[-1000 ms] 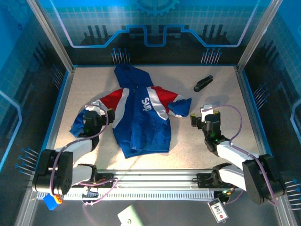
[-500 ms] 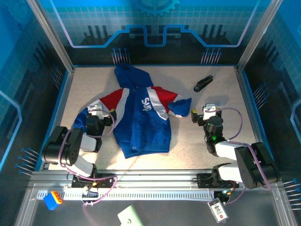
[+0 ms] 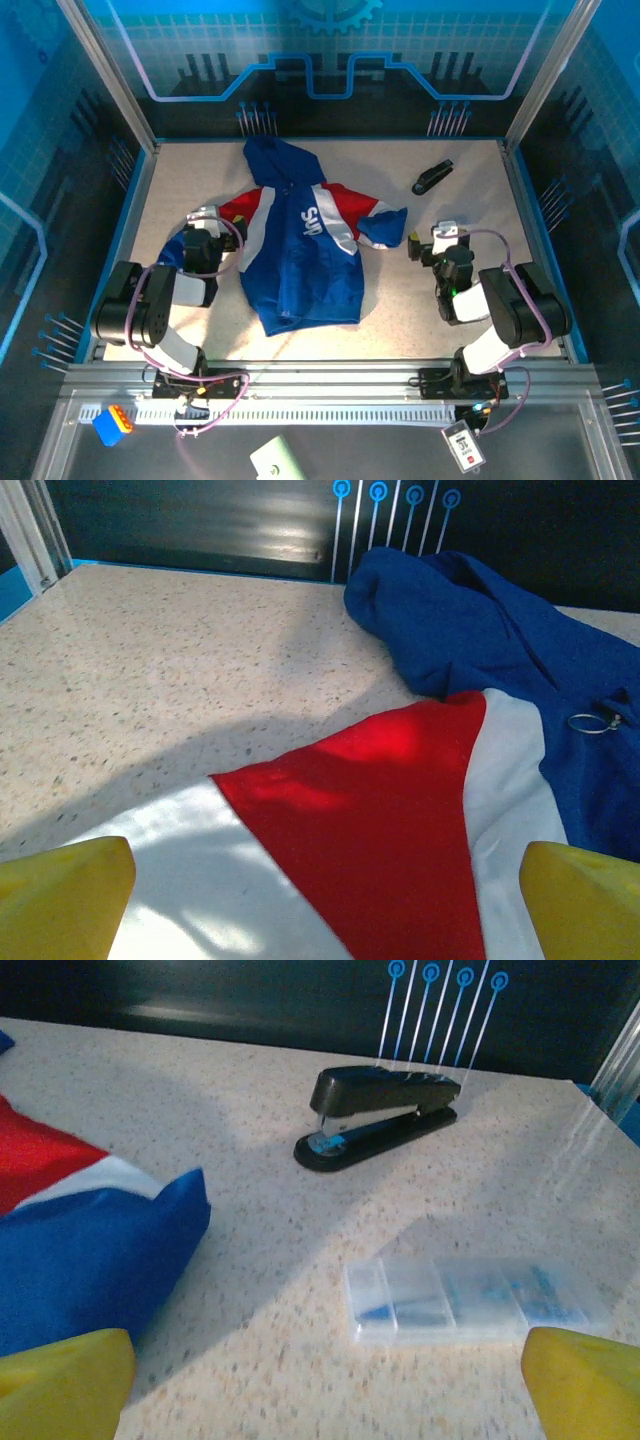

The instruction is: Zip up the jacket

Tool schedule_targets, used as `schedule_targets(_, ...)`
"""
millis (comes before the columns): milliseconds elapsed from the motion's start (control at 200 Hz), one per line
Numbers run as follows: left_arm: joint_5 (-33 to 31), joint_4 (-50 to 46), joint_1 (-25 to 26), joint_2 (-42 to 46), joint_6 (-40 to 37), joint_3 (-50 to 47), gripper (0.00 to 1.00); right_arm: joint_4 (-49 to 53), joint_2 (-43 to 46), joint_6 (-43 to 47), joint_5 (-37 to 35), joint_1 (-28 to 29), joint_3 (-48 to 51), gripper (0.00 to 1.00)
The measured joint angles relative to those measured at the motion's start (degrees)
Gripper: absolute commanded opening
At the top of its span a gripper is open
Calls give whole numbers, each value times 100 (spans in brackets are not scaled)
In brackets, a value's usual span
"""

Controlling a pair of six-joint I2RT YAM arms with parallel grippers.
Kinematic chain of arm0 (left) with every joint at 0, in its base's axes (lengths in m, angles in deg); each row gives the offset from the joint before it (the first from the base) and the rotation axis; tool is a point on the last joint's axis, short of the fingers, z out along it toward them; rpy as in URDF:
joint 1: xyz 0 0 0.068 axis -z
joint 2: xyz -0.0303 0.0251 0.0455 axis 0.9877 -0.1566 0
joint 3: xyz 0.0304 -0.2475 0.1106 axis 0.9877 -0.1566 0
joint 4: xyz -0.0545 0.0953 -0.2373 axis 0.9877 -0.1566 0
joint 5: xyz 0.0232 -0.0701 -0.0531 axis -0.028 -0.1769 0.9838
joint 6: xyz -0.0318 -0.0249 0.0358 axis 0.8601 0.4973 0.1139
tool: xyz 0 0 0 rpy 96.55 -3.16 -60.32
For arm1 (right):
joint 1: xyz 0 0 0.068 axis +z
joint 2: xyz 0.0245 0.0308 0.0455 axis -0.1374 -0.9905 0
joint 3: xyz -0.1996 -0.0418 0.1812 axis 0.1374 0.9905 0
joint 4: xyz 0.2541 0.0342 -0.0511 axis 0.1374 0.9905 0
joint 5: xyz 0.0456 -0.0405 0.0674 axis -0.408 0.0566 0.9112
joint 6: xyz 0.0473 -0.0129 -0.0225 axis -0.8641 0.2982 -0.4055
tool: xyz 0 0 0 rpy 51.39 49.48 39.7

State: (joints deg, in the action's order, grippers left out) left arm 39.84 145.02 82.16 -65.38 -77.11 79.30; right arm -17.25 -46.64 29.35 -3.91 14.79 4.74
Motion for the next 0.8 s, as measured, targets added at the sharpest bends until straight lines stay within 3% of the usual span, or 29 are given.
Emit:
schedule_targets(190,85,-382,0,13,-28,72,99,986,85,-20,612,-313,-918,100)
schedule_targets(800,151,-546,0,22,-39,72,99,1561,107,2,907,-315,-922,100)
